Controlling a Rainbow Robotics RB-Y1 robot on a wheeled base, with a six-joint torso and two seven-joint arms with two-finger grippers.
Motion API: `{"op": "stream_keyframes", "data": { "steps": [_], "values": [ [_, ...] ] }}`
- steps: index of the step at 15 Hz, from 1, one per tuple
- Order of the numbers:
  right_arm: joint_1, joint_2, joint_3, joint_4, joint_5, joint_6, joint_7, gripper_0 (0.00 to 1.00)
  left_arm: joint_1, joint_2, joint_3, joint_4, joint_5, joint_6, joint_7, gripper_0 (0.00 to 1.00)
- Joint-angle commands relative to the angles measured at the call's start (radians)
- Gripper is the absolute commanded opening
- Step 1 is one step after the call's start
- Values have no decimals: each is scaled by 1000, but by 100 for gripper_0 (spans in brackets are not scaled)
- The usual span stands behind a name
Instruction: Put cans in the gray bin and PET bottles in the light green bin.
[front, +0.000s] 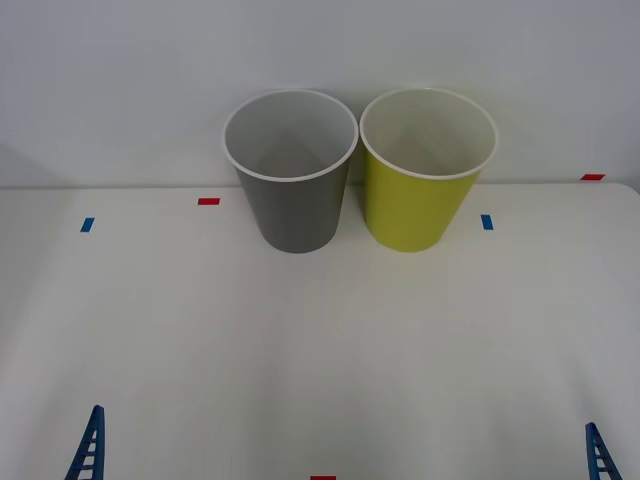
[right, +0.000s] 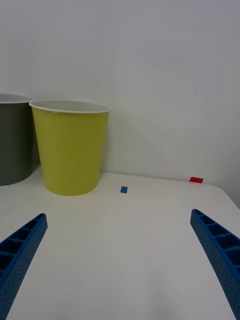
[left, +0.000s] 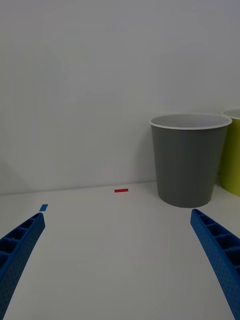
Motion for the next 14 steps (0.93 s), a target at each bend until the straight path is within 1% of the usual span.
{"op": "stream_keyframes", "data": {
  "steps": [1,14],
  "values": [
    [0,0,0,0,0,0,0,100,29,-14,-1,5,-5,0,0,100],
    [0,0,0,0,0,0,0,100,29,-14,-1,5,-5,0,0,100]
  ]
}}
